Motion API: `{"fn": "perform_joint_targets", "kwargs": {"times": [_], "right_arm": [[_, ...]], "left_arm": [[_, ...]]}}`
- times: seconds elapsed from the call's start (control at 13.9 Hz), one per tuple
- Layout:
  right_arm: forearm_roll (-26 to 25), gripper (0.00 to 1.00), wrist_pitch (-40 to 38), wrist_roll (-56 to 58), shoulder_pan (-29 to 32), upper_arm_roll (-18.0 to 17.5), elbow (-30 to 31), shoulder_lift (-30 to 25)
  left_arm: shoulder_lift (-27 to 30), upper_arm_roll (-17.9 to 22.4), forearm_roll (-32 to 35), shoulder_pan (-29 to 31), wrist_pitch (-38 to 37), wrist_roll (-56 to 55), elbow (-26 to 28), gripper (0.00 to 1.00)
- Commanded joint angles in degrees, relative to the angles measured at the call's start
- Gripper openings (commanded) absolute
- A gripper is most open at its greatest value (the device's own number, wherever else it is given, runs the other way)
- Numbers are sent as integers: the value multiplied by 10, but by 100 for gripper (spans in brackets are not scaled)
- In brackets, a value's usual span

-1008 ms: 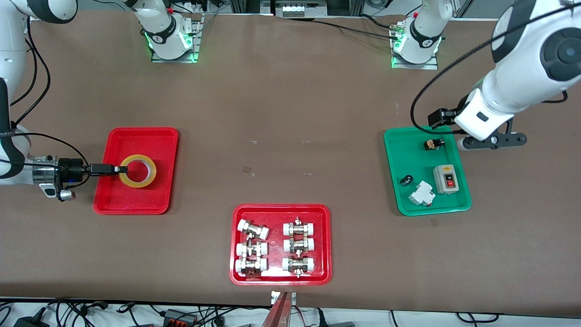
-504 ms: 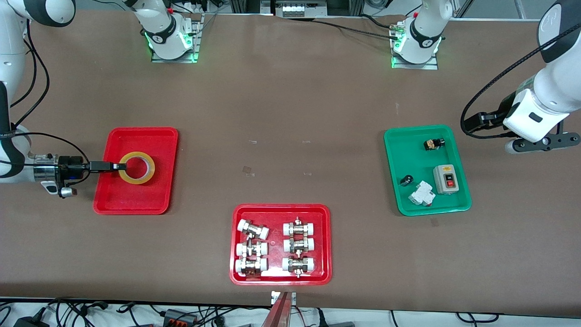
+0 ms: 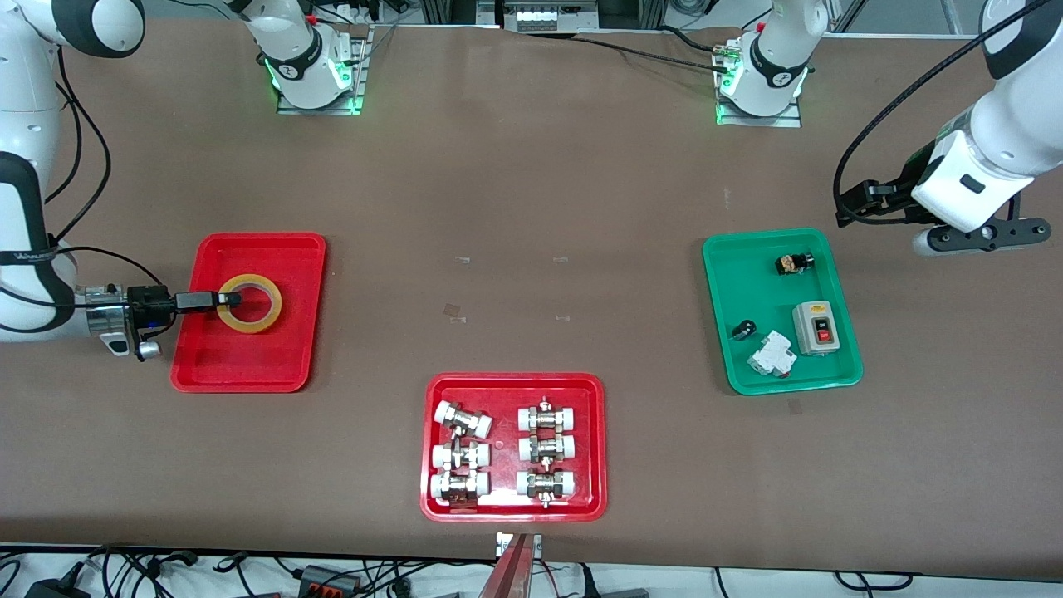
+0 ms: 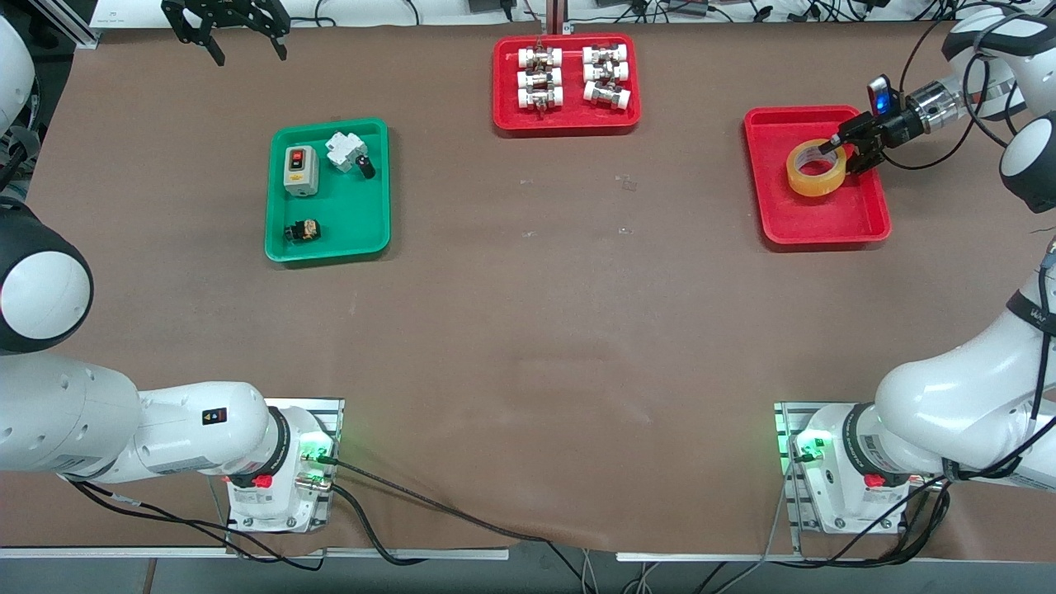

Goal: Left arm passes tape to right arm into tray

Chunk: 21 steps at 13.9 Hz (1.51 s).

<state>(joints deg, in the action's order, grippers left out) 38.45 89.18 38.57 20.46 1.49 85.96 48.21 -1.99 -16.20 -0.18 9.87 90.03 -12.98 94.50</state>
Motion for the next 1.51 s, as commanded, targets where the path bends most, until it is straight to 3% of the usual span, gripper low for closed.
{"fn": "perform_joint_targets", "kwargs": {"times": [0.0, 0.65, 1.08, 1.3, 1.44], "right_arm": [[-55, 100, 18, 2, -9, -7, -9, -15], [-248, 100, 79, -27, -90, -3, -8, -138], [-297, 100, 79, -170, -115, -4, -12, -224], [-368, 100, 47, -250, -155, -8, -86, -243], [-376, 100, -34, -306, -175, -7, -142, -243]], "left_arm": [[12, 2, -11, 5, 7, 10, 12, 100], [12, -1, -9, 5, 8, 10, 11, 100], [12, -2, -8, 5, 9, 10, 11, 100], [12, -2, -8, 5, 9, 10, 11, 100], [12, -2, -8, 5, 9, 10, 11, 100]]}}
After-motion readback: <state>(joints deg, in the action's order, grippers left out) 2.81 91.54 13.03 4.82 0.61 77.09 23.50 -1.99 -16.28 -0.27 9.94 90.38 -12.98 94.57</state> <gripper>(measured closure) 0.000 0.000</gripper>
